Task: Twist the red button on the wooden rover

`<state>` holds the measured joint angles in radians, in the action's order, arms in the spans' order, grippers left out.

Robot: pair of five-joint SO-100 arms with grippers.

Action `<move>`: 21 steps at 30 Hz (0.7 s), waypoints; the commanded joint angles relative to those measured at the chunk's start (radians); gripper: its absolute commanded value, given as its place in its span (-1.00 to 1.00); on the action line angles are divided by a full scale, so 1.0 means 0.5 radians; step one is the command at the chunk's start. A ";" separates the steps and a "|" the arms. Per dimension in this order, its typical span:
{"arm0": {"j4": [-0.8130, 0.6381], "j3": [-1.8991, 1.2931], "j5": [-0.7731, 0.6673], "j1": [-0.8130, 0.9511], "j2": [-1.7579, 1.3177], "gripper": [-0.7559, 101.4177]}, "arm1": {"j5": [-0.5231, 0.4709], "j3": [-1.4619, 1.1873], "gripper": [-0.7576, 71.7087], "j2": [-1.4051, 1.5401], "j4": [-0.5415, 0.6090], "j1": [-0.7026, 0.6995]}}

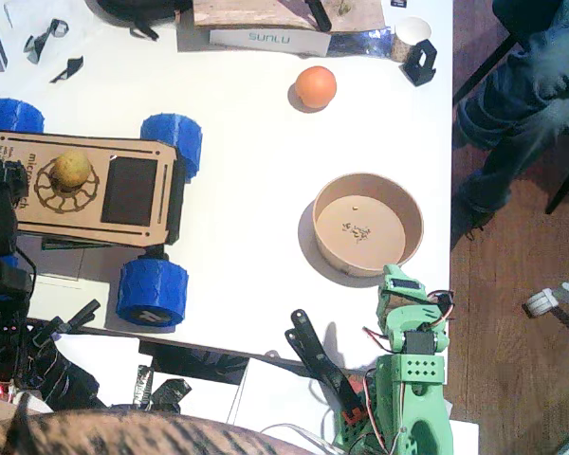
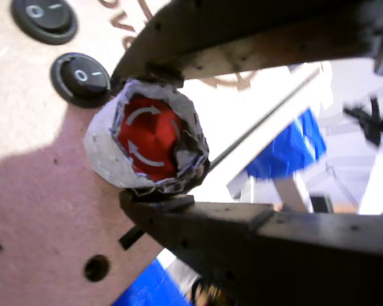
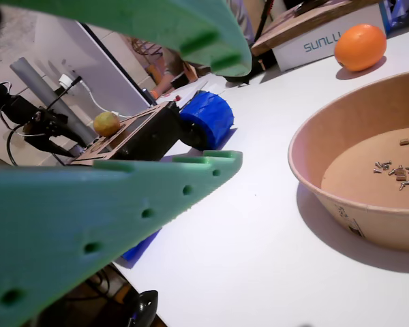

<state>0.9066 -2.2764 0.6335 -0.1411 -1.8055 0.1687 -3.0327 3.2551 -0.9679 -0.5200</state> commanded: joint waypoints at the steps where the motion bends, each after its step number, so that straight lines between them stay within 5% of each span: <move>1: 0.037 0.064 0.153 0.101 -0.043 -0.98 | 0.018 0.009 -0.69 0.000 0.012 0.015; 21: -0.107 0.067 0.482 0.298 0.055 -0.98 | 0.018 0.009 -0.69 0.000 0.012 0.015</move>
<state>0.8682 -2.2764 0.8391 -0.0859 -1.7733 0.1687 -3.0327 3.2551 -0.9679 -0.5200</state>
